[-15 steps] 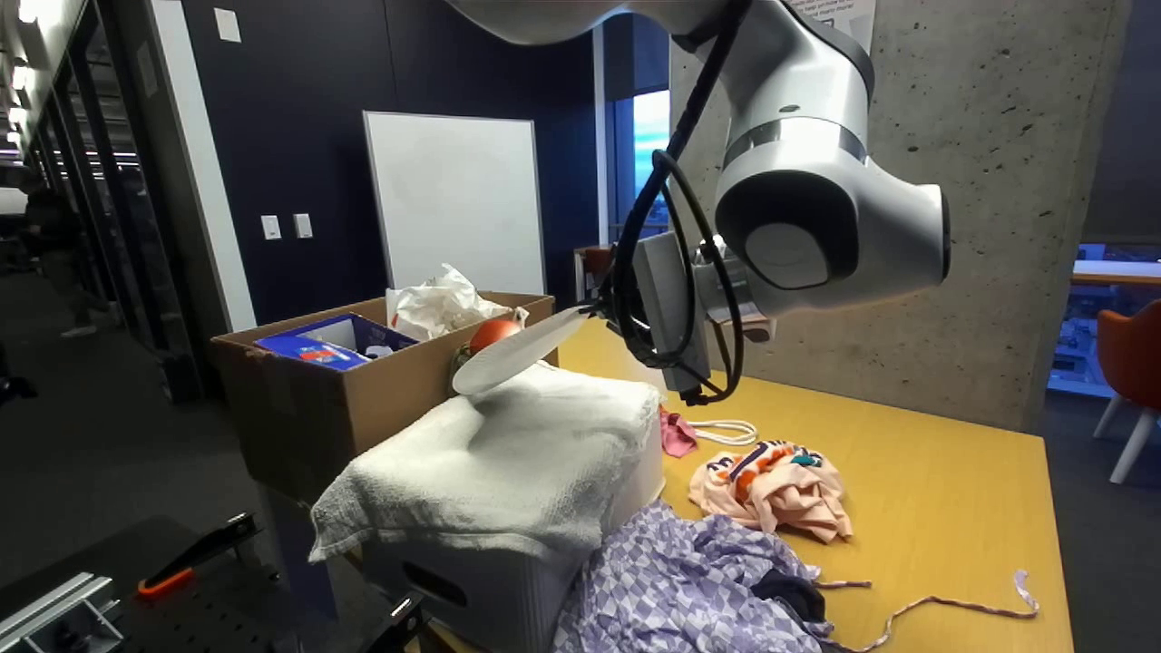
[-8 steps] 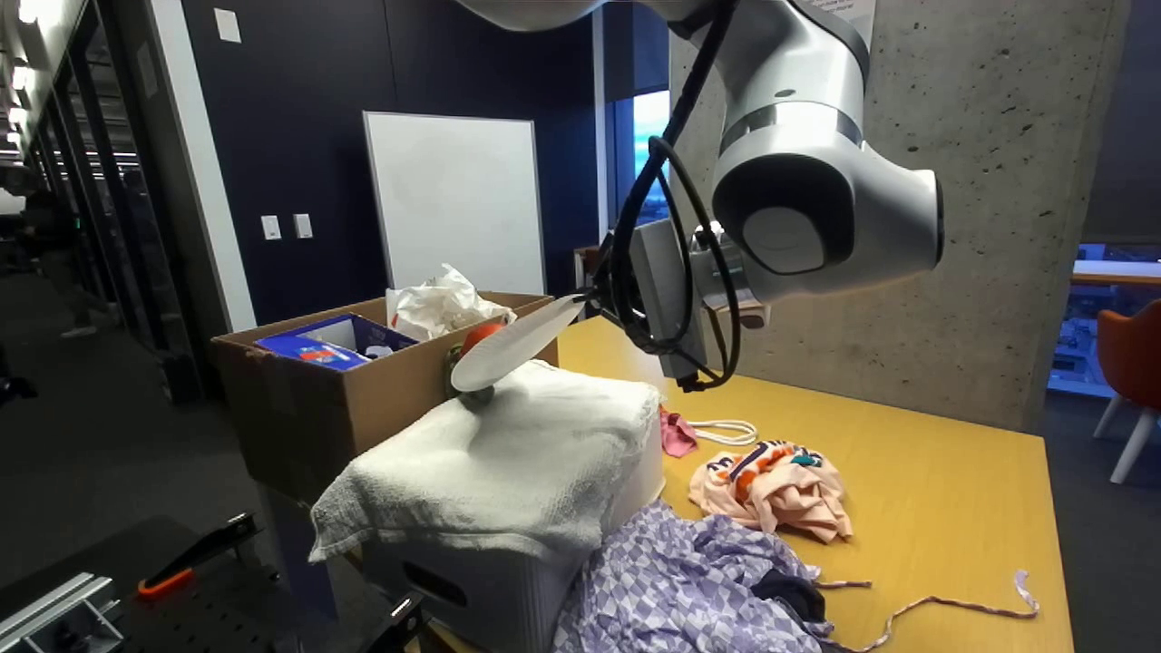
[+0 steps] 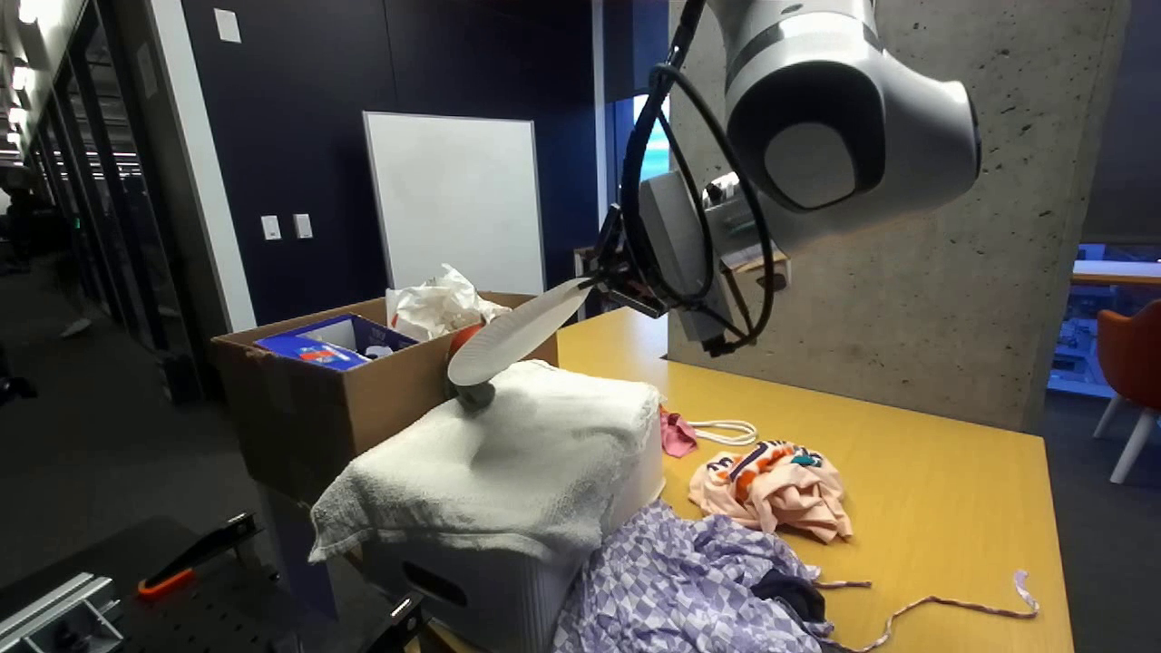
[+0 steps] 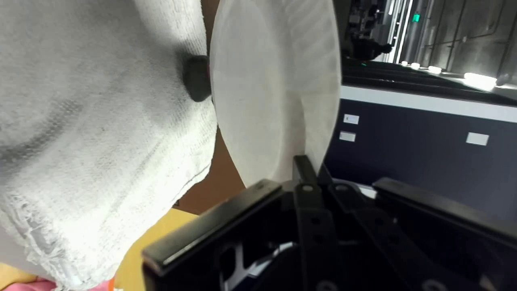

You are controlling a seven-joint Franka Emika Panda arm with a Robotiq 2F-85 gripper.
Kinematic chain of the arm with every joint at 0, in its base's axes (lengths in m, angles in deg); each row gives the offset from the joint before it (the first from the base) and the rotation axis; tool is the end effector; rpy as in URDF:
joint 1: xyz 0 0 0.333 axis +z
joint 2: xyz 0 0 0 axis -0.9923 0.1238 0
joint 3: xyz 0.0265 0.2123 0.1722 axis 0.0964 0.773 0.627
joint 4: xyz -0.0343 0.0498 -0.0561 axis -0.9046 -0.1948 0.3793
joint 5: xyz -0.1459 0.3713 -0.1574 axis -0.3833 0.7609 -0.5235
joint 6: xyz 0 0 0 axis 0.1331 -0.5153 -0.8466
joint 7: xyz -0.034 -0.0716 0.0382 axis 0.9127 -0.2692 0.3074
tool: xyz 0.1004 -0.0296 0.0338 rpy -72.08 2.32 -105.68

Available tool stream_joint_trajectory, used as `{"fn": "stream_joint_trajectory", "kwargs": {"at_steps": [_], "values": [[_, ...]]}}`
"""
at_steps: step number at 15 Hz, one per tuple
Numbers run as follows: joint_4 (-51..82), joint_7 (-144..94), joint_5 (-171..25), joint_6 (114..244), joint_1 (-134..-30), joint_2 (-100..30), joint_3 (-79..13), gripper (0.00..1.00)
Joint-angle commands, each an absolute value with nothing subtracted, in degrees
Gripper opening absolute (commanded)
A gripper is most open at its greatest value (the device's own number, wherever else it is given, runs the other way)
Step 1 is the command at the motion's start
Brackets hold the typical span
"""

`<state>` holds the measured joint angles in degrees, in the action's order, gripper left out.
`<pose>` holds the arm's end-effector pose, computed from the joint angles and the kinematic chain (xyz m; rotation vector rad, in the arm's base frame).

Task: Pick up the white disposable plate and put it on the cardboard box

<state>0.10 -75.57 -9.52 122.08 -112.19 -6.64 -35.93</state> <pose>0.6144 -0.2944 0.2275 -1.9501 0.0303 -0.1288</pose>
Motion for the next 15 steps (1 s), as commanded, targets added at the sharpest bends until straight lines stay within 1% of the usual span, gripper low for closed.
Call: {"fn": "stream_joint_trajectory", "kwargs": {"at_steps": [1, 8, 15], "values": [[2.51, -73.6, -15.5, 124.3, -109.67, -10.84, -39.13, 0.0], [2.6, -72.13, -24.63, 130.04, -108.08, -15.21, -39.05, 0.0], [1.12, -69.76, -23.27, 133.05, -105.67, -18.4, -36.06, 0.0]]}}
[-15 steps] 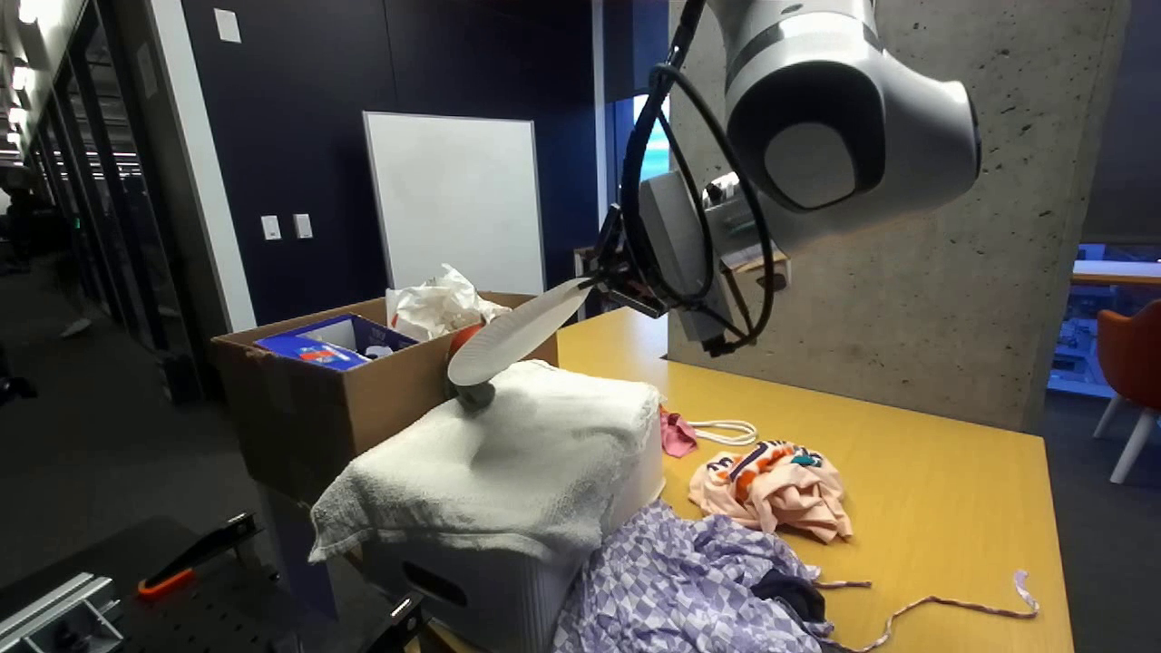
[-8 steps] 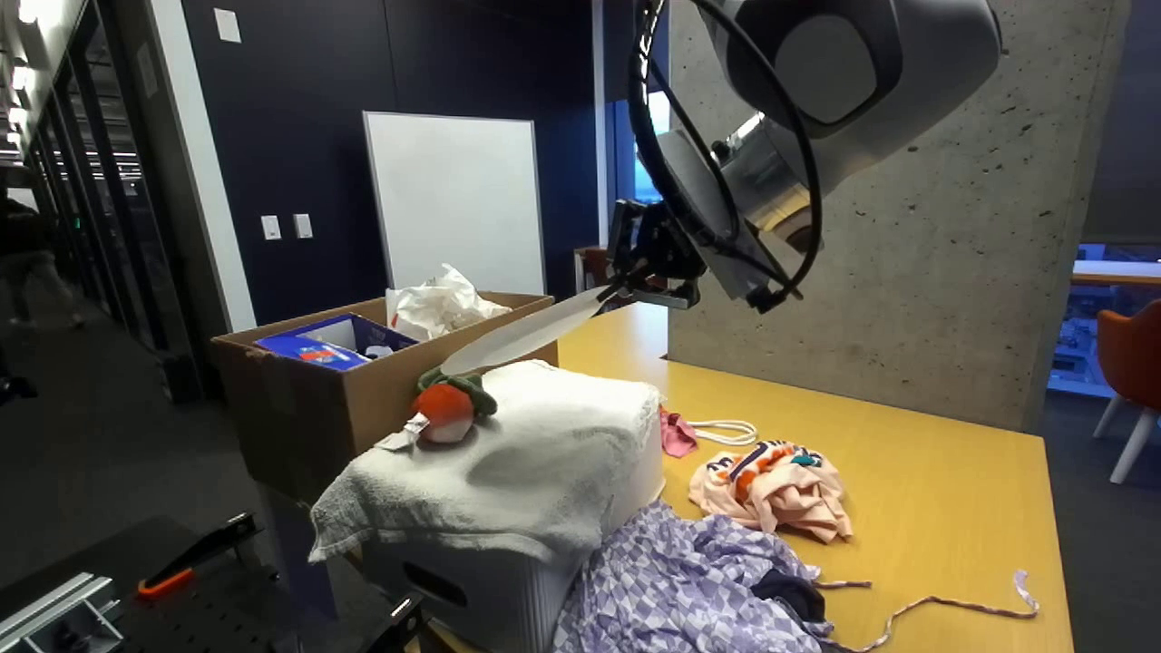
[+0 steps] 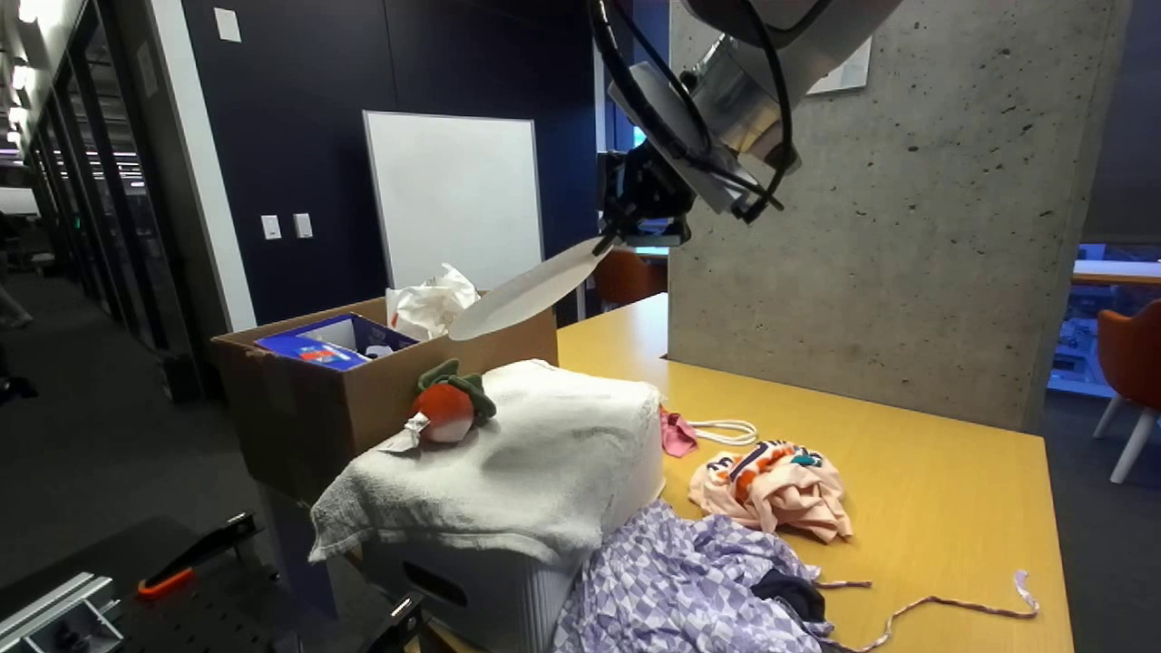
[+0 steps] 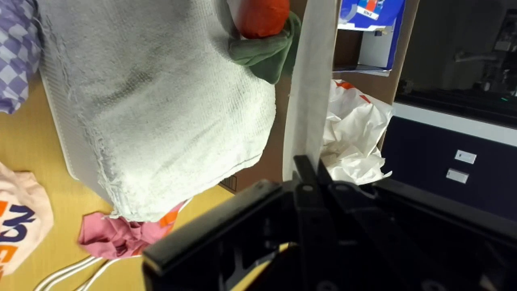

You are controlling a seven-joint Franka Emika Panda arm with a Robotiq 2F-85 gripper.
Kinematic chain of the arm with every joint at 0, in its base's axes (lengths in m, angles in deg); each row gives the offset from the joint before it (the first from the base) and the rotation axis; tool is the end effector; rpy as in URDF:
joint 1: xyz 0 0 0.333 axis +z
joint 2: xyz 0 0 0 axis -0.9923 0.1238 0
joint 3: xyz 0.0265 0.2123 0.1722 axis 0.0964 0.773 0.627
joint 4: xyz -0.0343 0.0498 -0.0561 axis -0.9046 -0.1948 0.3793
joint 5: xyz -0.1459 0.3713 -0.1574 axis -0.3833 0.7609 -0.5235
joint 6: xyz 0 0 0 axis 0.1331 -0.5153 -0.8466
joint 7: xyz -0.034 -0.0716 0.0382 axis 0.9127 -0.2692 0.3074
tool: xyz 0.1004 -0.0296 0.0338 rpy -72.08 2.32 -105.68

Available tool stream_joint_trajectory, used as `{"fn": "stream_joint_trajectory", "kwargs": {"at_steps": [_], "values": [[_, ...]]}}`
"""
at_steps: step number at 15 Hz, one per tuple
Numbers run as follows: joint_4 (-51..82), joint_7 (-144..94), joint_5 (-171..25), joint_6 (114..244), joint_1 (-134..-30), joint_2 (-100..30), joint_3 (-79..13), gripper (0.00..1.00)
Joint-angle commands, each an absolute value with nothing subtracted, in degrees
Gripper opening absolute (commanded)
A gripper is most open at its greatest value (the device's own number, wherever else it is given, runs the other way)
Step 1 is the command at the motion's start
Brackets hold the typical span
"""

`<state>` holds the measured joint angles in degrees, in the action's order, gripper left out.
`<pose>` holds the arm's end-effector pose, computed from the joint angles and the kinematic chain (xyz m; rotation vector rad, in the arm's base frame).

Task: Pick up the white disposable plate and put it on the cardboard box

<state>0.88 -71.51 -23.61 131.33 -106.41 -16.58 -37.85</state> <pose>0.6348 -0.2818 0.3191 -2.3173 -0.0372 -0.1207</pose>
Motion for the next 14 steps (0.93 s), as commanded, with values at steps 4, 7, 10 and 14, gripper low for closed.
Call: {"fn": "stream_joint_trajectory", "kwargs": {"at_steps": [4, 7, 10, 14], "values": [[0.92, -69.23, -20.51, 133.31, -104.18, -19.99, -33.26, 0.0], [0.69, -69.06, -19.0, 133.36, -102.25, -20.93, -31.83, 0.0], [2.53, -69.78, -18.2, 134.0, -99.17, -22.16, -30.34, 0.0], [4.27, -69.93, -18.9, 134.53, -95.07, -22.07, -28.95, 0.0]]}}
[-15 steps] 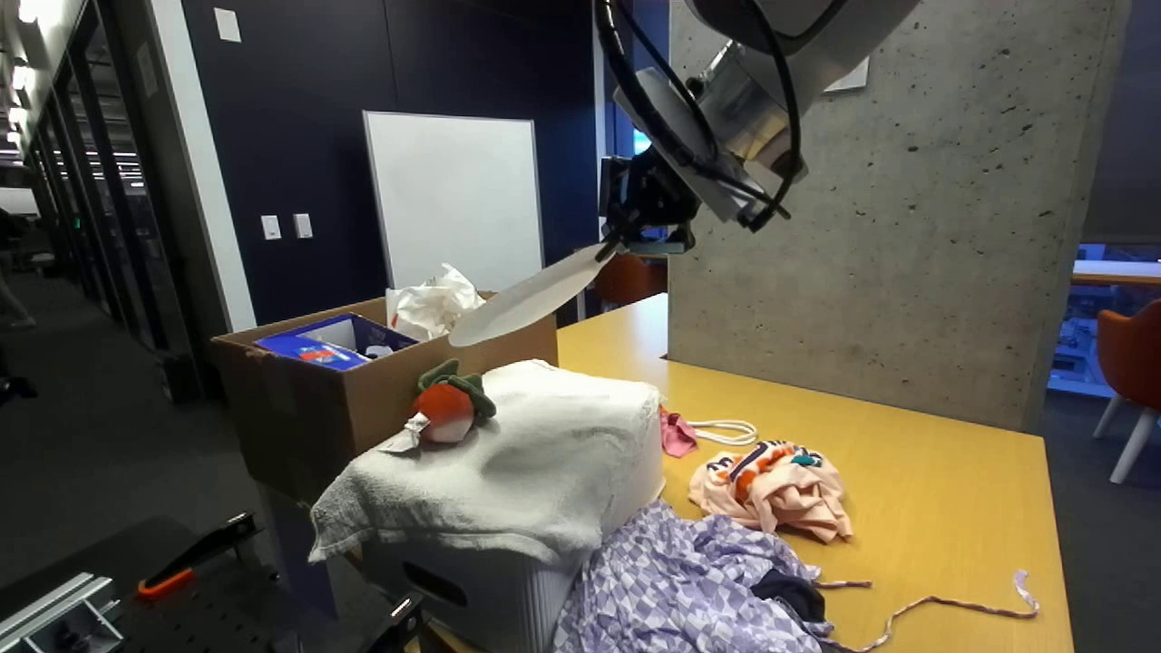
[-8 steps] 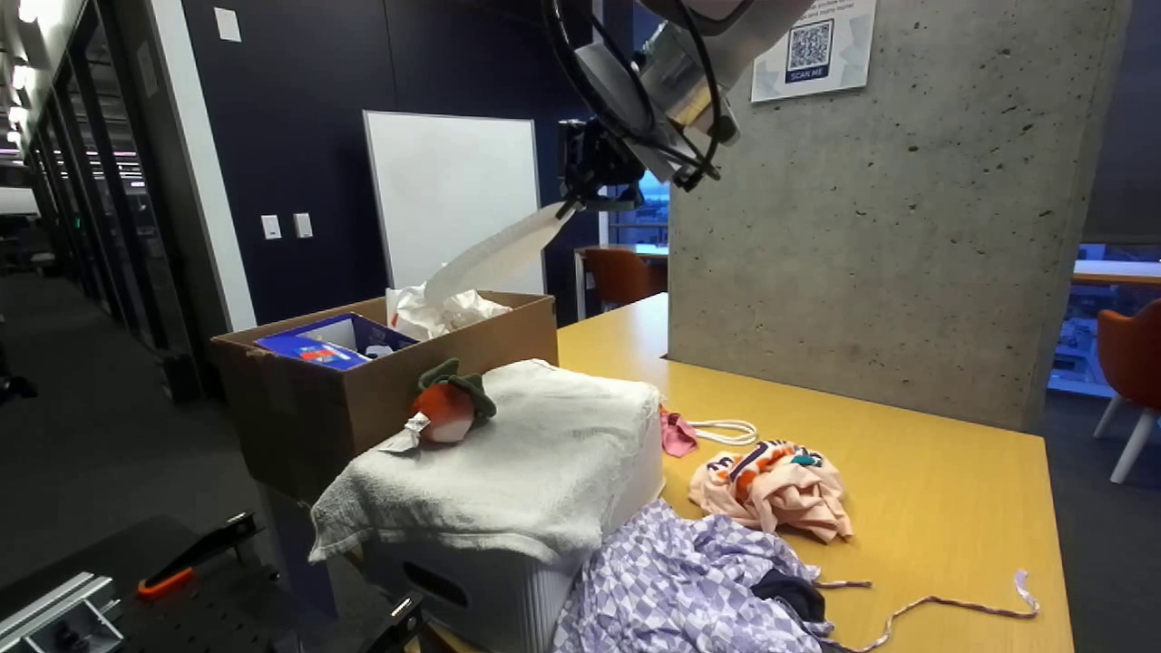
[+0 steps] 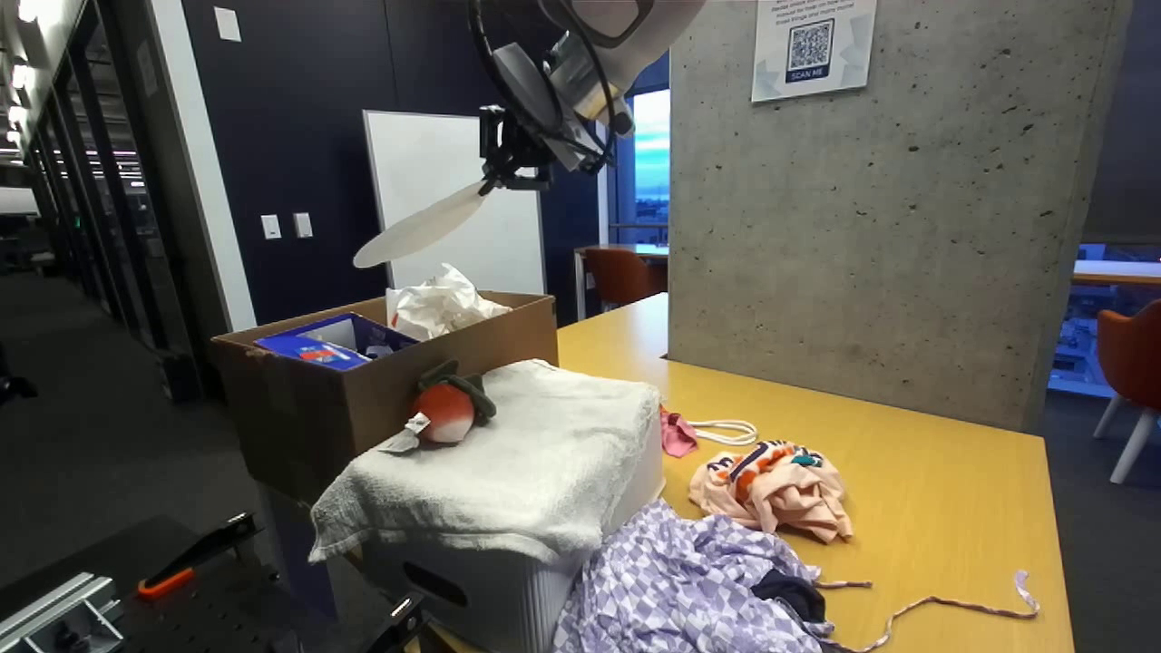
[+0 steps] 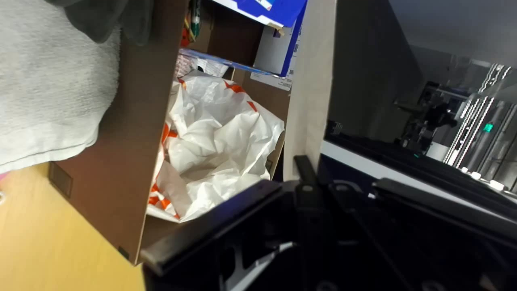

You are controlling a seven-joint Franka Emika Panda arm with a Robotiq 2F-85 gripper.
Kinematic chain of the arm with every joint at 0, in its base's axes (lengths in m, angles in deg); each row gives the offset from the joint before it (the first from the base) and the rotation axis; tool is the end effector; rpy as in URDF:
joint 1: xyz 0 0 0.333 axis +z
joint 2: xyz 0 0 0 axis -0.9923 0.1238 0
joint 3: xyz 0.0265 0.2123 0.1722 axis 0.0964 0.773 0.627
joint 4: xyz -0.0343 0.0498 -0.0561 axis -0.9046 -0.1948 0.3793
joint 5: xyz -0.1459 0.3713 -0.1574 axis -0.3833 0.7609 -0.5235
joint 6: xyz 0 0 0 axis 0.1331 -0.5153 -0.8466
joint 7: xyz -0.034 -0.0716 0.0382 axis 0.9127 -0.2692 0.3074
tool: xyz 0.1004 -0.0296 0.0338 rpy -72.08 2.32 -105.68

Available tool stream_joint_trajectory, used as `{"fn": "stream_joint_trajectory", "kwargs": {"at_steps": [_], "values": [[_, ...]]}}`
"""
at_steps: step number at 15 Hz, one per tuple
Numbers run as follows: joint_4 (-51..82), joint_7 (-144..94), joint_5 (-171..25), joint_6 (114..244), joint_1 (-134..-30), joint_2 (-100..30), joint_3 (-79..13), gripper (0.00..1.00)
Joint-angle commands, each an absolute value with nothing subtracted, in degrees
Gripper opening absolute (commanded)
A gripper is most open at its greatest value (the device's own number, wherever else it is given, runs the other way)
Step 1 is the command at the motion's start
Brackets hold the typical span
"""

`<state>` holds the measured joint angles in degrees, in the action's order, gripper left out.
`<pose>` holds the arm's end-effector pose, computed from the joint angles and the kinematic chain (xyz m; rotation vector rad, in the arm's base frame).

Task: Pick up the white disposable plate and put it on the cardboard box

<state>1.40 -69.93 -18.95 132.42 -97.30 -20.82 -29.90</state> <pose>0.6909 -0.0949 0.3754 -2.1788 -0.3254 -0.1316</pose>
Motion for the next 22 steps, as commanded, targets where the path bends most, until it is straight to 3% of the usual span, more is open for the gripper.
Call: {"fn": "stream_joint_trajectory", "kwargs": {"at_steps": [1, 22], "values": [[5.04, -70.23, -19.2, 135.18, -94.05, -21.99, -28.72, 0.0], [10.08, -73.21, -22.29, 146.0, -88.37, -11.98, -26.26, 0.0]]}}
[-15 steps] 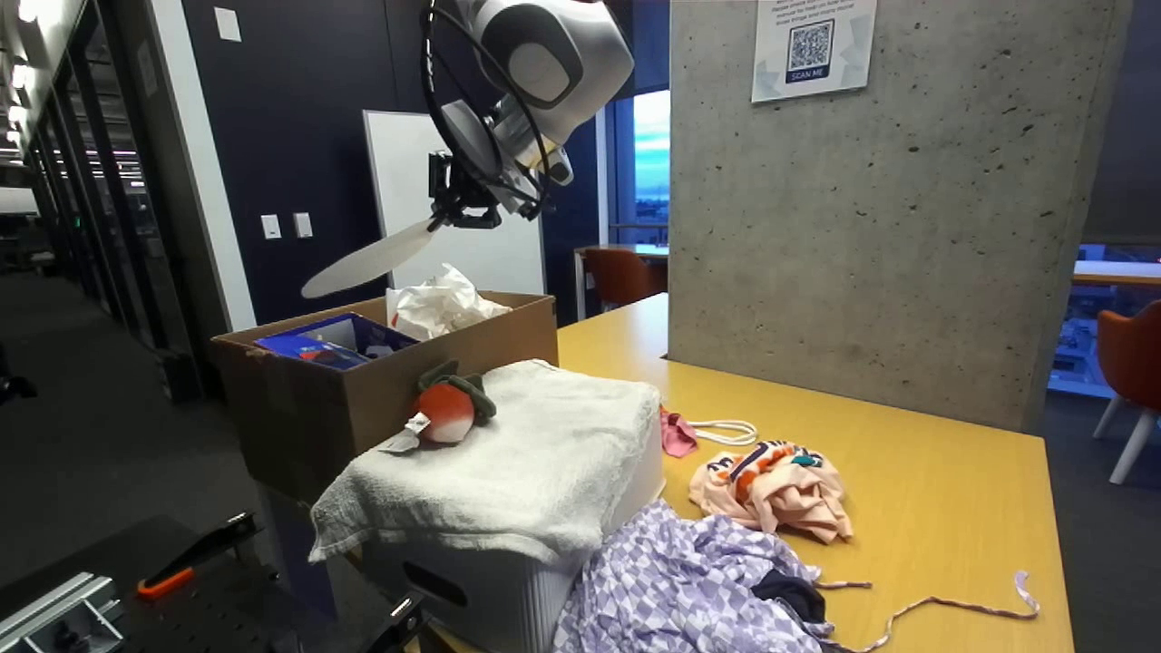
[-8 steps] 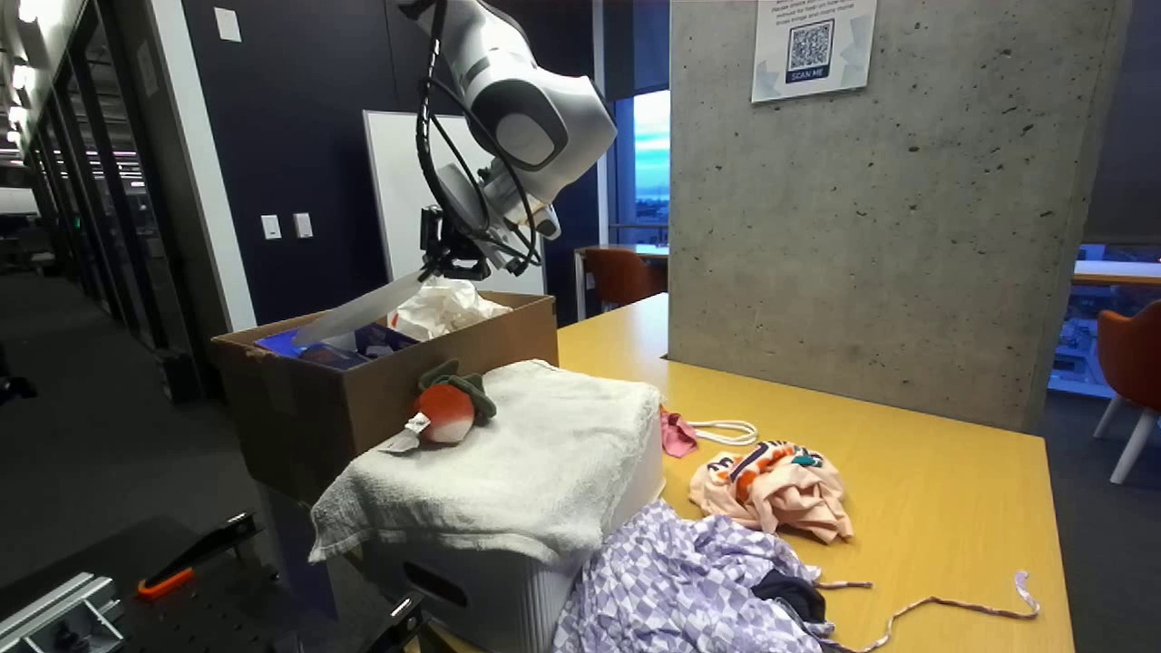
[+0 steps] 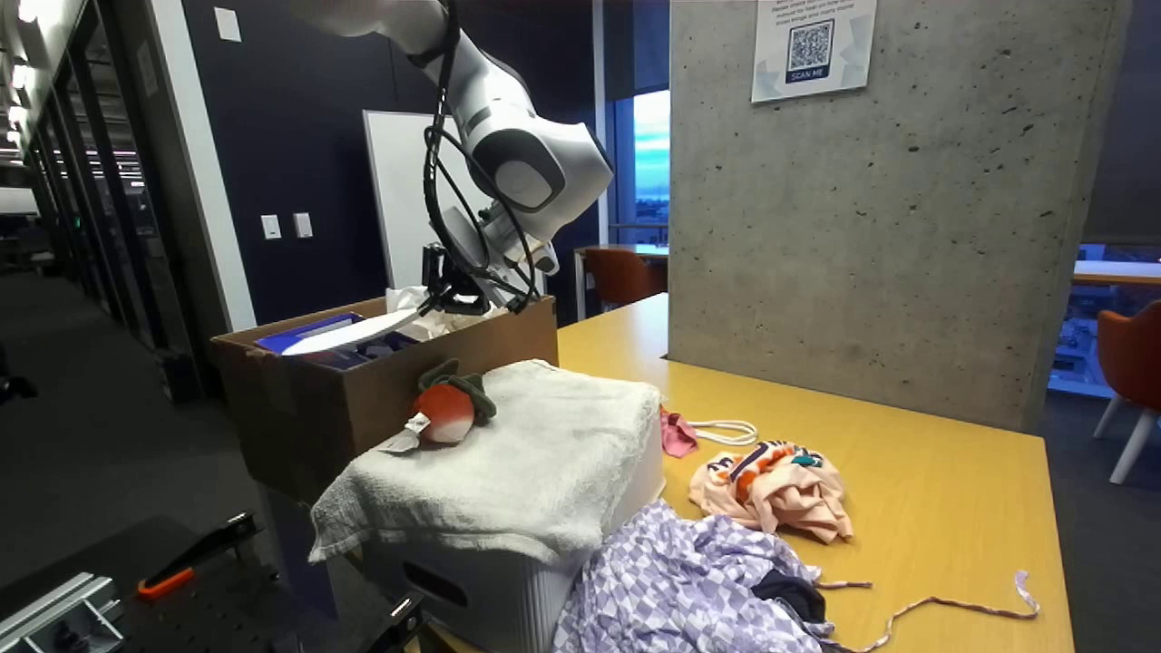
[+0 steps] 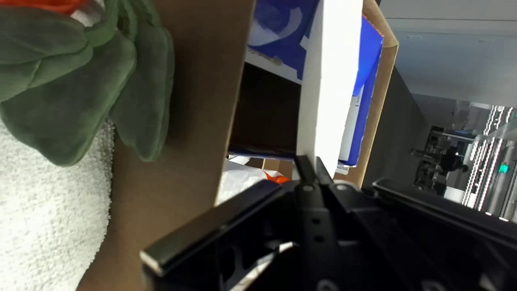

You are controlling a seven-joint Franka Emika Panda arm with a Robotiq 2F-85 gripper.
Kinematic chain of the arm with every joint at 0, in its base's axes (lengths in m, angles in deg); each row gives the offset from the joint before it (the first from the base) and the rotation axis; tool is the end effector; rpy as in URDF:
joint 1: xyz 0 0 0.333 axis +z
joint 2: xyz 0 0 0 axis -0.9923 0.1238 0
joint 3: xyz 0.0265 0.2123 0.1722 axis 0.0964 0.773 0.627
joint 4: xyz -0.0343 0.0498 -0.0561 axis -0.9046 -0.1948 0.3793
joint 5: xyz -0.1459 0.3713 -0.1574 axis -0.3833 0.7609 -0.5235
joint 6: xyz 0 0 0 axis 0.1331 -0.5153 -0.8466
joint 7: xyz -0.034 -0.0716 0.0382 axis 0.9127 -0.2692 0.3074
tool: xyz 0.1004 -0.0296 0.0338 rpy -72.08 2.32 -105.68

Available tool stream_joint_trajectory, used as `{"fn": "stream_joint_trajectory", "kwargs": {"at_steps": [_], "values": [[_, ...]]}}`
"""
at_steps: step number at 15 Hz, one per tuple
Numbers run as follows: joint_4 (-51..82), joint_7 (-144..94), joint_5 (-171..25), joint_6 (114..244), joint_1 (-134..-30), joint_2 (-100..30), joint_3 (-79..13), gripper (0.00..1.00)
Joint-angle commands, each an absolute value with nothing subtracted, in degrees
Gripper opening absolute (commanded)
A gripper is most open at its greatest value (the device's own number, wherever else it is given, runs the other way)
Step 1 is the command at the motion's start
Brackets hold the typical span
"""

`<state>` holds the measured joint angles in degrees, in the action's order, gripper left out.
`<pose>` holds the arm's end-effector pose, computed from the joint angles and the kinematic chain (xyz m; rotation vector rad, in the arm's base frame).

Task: Pick up the white disposable plate and put it on the cardboard box

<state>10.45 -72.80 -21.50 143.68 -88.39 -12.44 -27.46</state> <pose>0.6753 0.0236 0.2022 -2.1978 -0.3632 0.0993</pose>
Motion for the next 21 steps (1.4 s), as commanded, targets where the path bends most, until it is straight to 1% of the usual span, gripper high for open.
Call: {"fn": "stream_joint_trajectory", "kwargs": {"at_steps": [1, 2, 3, 5, 6, 7, 9, 10, 14, 15, 18, 21], "values": [[9.78, -73.03, -22.08, 146.84, -88.24, -11.83, -25.9, 0.0], [9.76, -73.09, -22.07, 147.4, -88.24, -11.81, -25.61, 0.03], [9.81, -72.9, -22.24, 148.0, -88.25, -11.9, -25.5, 0.27], [9.82, -72.21, -22.93, 148.84, -88.25, -12.27, -25.63, 0.32], [9.91, -72.16, -23.39, 149.2, -88.2, -12.6, -25.74, 0.37], [10.1, -71.88, -24.18, 150.03, -87.97, -13.01, -26.05, 0.46], [10.18, -71.88, -25.37, 151.21, -88.07, -13.54, -25.96, 0.58], [10.14, -71.83, -26.11, 151.52, -88.17, -13.85, -25.87, 0.67], [10.51, -71.78, -29.66, 155.65, -88.33, -17.2, -26.22, 0.95], [11.28, -71.08, -31.68, 155.98, -88.29, -18.84, -26.72, 0.99], [14.8, -70.26, -40.17, 155.75, -88.49, -24.02, -27.94, 1.0], [22.11, -71.62, -48.5, 156.25, -89.28, -31.73, -28.47, 1.0]]}}
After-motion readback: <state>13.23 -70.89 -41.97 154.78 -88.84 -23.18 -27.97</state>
